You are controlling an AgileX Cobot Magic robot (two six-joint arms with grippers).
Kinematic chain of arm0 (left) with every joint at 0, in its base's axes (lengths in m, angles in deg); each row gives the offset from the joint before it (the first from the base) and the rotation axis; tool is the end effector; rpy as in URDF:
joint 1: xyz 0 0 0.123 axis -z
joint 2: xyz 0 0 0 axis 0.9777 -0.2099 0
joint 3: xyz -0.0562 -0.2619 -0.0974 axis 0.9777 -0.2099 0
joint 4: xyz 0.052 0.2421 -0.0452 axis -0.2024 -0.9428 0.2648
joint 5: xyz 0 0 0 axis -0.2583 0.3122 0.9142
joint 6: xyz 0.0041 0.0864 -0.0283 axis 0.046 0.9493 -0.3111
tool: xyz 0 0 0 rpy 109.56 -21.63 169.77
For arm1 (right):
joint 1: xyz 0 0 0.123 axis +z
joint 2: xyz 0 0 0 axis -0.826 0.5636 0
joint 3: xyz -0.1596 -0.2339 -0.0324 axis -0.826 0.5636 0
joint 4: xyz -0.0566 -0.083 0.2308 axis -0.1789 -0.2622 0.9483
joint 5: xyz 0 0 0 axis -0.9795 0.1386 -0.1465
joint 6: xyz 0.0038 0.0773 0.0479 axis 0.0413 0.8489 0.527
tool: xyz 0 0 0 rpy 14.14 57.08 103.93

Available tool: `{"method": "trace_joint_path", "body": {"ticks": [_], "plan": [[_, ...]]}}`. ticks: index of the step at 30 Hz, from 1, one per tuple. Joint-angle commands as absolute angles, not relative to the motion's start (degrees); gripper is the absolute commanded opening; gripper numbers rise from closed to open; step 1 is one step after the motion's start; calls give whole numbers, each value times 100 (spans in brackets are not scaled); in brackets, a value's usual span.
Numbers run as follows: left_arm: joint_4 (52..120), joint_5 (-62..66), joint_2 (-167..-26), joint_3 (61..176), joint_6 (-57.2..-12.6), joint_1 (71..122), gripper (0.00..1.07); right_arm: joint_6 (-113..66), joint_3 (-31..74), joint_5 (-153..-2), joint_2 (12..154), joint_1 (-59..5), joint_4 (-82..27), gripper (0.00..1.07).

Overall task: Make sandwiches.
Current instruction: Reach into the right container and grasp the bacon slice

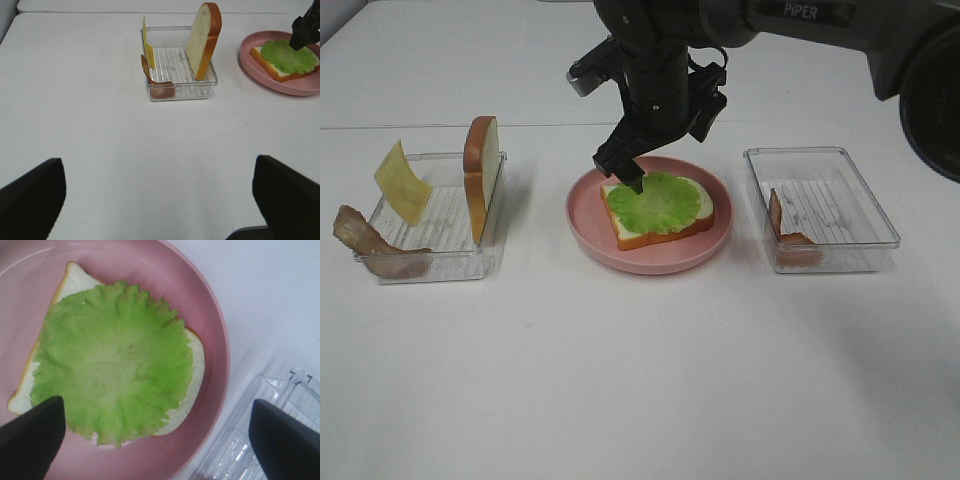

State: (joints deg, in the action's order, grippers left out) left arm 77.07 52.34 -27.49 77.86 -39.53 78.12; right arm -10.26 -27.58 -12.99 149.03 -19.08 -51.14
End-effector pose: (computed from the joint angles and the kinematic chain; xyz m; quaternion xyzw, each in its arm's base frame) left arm -0.0088 -0.0078 0.2815 -0.0017 0.8502 -0.0540 0.5237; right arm 0.4217 0.2733 0.1807 -0.3048 0.9233 -0.1254 0.1971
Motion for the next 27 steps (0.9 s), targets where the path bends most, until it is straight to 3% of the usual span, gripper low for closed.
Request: {"method": "trace_joint_path", "body": {"ticks": [1,11,27], "plan": [[7741,5211,-2675,7775,-3959,7800,93,-998,-2769,-1155,14673,-1920,-5206,99],[7741,5211,-2675,7775,-3959,7800,93,-1107,-2769,-949,13906,-2011,-5217,99],[7741,5211,-2675,7775,-3959,7800,93,-1153,-2723,197,13109,-3352,-4238,99]]}}
